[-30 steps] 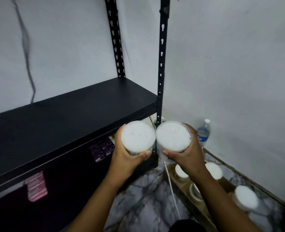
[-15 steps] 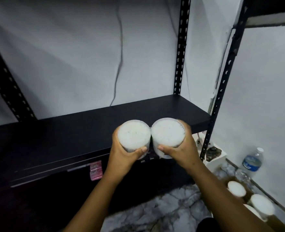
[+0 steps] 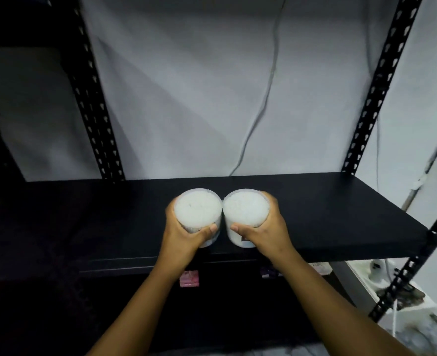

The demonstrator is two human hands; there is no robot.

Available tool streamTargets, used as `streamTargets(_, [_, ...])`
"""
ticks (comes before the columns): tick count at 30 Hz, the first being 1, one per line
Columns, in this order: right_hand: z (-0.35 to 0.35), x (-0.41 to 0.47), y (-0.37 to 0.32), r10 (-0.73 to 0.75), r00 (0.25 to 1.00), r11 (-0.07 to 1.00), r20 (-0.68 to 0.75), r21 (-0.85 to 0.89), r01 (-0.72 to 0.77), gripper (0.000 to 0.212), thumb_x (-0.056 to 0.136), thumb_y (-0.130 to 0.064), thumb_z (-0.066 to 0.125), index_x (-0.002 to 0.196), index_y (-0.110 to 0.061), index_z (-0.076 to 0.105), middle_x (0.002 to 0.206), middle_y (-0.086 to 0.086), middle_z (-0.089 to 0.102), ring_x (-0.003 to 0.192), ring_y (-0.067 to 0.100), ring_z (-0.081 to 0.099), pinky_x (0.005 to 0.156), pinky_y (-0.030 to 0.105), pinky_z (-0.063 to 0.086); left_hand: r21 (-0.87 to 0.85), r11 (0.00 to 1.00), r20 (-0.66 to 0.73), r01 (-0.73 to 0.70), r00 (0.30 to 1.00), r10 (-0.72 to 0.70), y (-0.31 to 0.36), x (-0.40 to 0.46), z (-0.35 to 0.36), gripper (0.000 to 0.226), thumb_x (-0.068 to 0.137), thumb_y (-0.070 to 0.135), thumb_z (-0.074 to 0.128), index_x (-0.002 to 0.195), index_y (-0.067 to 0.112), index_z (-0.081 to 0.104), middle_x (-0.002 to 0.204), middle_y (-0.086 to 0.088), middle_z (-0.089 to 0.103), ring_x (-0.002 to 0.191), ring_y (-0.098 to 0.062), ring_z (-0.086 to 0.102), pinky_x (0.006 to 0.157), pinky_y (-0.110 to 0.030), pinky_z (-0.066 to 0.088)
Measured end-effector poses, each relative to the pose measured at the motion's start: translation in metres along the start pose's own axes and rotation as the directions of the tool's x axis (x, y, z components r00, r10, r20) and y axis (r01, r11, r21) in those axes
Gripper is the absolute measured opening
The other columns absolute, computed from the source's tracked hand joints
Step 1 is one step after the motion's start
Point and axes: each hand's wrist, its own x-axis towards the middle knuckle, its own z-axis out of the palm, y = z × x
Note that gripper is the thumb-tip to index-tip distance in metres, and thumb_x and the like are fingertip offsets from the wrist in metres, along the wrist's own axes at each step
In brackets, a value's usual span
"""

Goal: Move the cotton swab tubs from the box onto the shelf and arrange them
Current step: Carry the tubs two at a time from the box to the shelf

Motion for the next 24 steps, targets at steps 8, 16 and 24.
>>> streamTargets(8, [0.073,0.077,0.019,-0.004,0.996,0.999,0.093,0.052,-0.001,0.075,0.056,-0.027,0.090,0.111,-0.047,0.042,0.113,-0.024,0.053,0.108,0.003,0.055,0.081,0.044,0.057,0.071,0.995,-0.111,0.068,0.992,-0.059,-0.044,0.061,-0.041,0.082,0.059,0.030,0.083,0.126,0.034,0.037,0.119,0.020,0.052,0.106,0.009,0.054,0.081,-0.011,0.046])
streamTargets(16, [0.135,0.132,0.038,0.011,0.987,0.997,0.158,0.071,-0.023,0.078,0.053,-0.040,0.089,0.116,-0.040,0.043,0.112,-0.018,0.055,0.107,0.008,0.056,0.079,0.043,0.058,0.116,0.990,-0.182,0.077,0.982,-0.055,-0.087,0.119,-0.079,0.088,0.050,0.046,0.080,0.126,0.028,0.041,0.121,0.012,0.055,0.108,0.002,0.055,0.086,-0.020,0.048])
streamTargets(24, [0.169,0.163,0.055,0.034,0.968,0.990,0.249,0.127,-0.067,0.073,0.064,-0.023,0.087,0.120,-0.029,0.041,0.111,-0.013,0.054,0.103,0.007,0.056,0.060,0.019,0.055,0.183,0.977,-0.172,0.109,0.982,-0.077,-0.113,0.153,-0.103,0.088,0.049,0.052,0.078,0.125,0.031,0.038,0.118,0.016,0.053,0.109,0.002,0.053,0.090,-0.023,0.046])
